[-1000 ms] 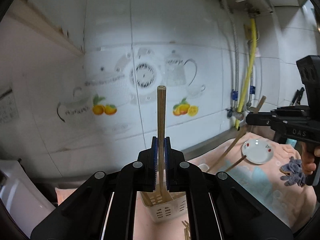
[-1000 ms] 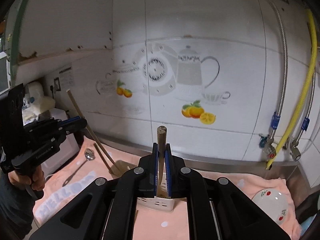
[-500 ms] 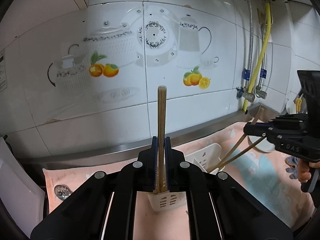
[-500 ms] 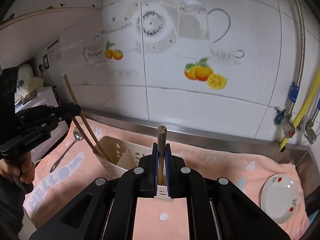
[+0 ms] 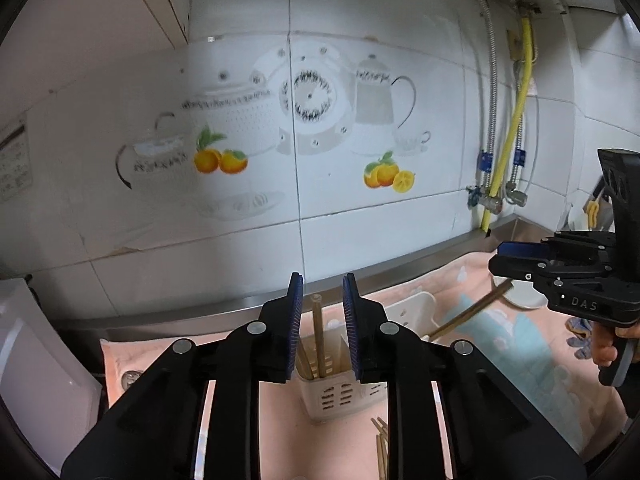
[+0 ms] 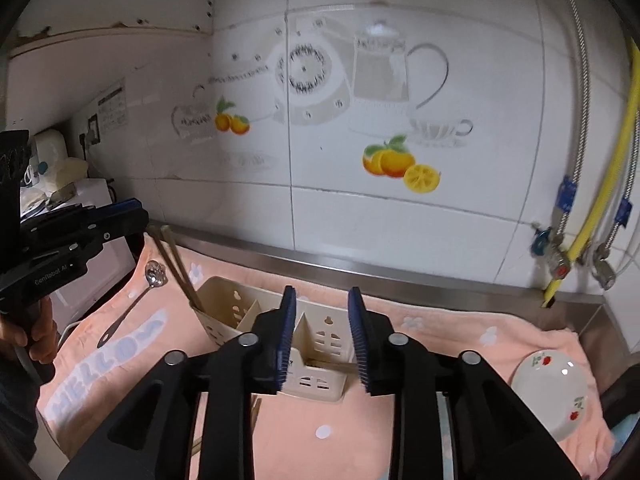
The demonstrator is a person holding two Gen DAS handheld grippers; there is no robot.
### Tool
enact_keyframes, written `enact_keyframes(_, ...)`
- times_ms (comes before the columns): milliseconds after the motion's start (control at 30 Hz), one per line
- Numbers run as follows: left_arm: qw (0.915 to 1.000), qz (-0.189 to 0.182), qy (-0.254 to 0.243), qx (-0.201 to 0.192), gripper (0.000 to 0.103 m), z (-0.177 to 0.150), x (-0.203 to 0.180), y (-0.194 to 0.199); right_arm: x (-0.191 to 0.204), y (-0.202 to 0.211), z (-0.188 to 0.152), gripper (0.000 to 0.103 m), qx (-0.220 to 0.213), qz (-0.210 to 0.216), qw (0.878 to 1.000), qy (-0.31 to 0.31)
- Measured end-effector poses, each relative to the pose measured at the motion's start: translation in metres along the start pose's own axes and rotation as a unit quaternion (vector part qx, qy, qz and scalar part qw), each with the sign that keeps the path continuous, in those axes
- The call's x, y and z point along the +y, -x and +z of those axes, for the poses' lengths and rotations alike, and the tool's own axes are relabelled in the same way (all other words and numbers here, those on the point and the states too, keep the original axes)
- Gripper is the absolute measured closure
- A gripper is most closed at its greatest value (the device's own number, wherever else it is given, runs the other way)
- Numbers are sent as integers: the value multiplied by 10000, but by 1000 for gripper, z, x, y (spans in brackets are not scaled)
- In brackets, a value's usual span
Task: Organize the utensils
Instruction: 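Open the left tool over the holder while the right tool releases its chopstick, then move both open tools back down to the remaining chopsticks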
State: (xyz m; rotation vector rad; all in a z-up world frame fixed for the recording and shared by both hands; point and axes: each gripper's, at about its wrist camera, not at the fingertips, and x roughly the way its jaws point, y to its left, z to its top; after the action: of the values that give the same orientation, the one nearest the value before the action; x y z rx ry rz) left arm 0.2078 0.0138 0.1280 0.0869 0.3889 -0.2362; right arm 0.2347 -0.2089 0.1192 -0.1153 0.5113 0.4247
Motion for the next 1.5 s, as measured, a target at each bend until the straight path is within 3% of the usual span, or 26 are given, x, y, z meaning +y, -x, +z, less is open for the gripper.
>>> enact_keyframes(200,10000,16,-11,-30,77,-18,-7,30,19,25,-32,75,5,195,9998,56)
enact_keyframes(533,9991,-31,134,392,71,-90,-10,59,54,34,-128,75,496,457,9977,3)
enact_keyframes(833,9937,-73,578,959,52,-159,-2,58,72,26,-189,70,962,375,9947,-44)
enact_keyframes(1000,9901,-28,731,1198,43,-183,2,54,78,16,-210,70,1204,455,9916,-147)
enact_keyframes(1133,9868,21,892,1354,30,-200,6,52,85,9,-225,70,1375,489,9891,-165)
enact_keyframes(1500,9781,158,1194,1695,16,-232,15,48,90,-5,-241,70,1625,445,9854,-239)
